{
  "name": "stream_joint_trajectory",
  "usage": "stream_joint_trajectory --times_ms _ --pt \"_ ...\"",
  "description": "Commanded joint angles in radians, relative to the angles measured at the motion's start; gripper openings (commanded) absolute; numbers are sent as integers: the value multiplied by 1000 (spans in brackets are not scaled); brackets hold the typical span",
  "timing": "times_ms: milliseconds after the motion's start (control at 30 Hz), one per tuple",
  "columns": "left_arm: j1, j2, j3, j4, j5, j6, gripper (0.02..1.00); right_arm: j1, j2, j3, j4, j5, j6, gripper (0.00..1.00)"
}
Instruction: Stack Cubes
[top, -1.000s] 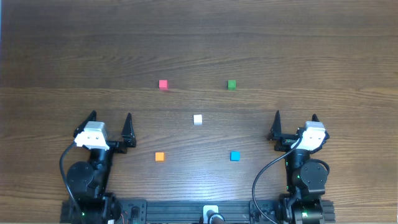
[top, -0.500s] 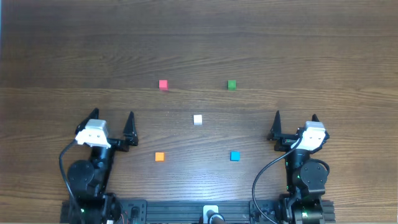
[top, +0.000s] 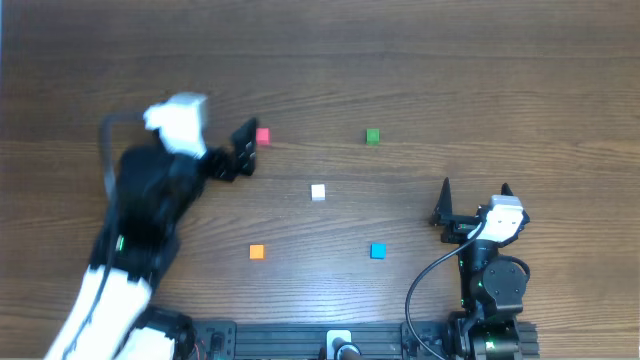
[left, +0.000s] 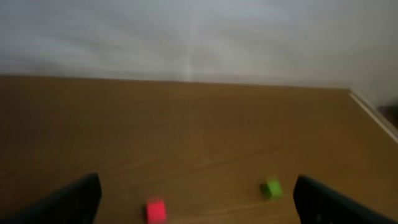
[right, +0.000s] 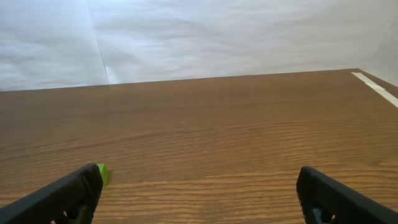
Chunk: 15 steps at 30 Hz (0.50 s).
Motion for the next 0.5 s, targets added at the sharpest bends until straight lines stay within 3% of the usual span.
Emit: stream_joint_trajectory --times_ms 33,267,500 --pt "-34 259 250 -189 -23 -109 1000 -6 -4 -9 2 -8 -2 993" --pt "-28 583 523 -506 -27 -265 998 -6 -4 -9 2 -8 -2 989" --pt "-27 729 530 -576 -27 -267 985 -6 -4 -9 2 -8 -2 993"
